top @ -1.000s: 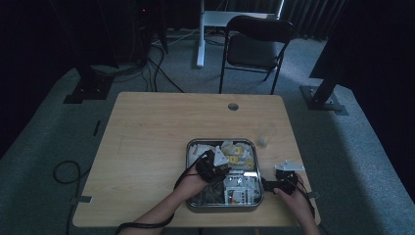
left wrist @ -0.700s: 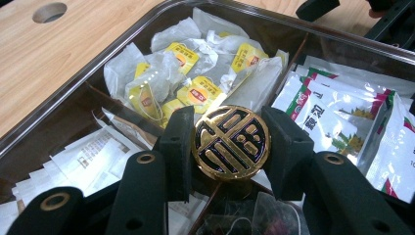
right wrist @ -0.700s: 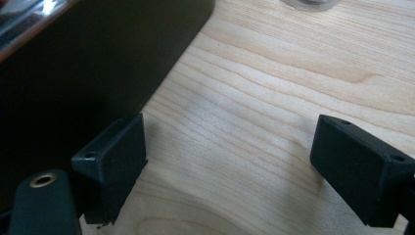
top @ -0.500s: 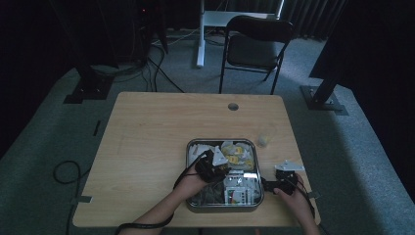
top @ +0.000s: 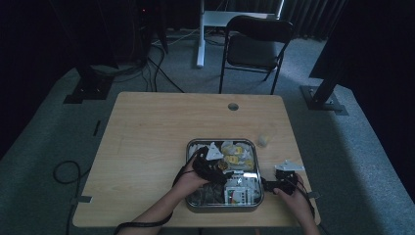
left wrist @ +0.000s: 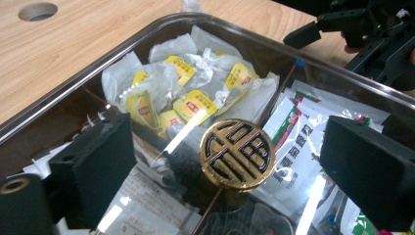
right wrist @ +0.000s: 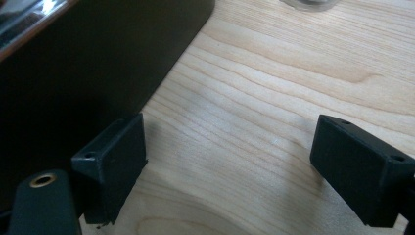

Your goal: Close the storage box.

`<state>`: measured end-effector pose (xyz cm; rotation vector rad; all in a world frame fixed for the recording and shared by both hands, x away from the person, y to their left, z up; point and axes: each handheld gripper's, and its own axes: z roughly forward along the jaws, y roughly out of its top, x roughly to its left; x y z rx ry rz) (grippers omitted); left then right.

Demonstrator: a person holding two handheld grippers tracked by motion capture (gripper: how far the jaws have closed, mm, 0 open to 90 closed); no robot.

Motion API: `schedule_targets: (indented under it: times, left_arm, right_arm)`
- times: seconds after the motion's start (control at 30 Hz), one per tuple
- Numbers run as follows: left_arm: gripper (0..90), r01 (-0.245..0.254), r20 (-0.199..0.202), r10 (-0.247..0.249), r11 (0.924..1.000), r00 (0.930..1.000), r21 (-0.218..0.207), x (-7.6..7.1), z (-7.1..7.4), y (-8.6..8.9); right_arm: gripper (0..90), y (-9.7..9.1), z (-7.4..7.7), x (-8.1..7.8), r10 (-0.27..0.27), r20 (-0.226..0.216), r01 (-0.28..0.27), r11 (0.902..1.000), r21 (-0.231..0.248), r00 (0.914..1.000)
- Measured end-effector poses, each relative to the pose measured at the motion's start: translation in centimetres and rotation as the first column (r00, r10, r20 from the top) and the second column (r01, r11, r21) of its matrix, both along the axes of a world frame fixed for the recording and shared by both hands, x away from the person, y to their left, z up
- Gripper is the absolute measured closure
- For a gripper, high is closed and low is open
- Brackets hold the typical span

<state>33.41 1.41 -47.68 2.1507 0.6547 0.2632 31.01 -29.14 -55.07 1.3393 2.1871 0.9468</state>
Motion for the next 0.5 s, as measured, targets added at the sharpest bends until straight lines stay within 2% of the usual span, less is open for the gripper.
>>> schedule_targets:
  times: [0.27, 0.5]
  left_arm:
    - [0.9, -0.027, 0.033, 0.027, 0.9996, 0.9991, -0.007, 0.0, 0.3, 0.7]
    - [0.9, -0.061, 0.041, 0.063, 0.9972, 0.9972, -0.044, 0.2, 0.6, 2.2]
  right_arm:
    - [12.8, 0.0, 0.0, 0.0, 0.000, 0.000, 0.000, 1.0000, 0.000, 1.0000]
    - [12.9, 0.0, 0.0, 0.0, 0.000, 0.000, 0.000, 1.0000, 0.000, 1.0000]
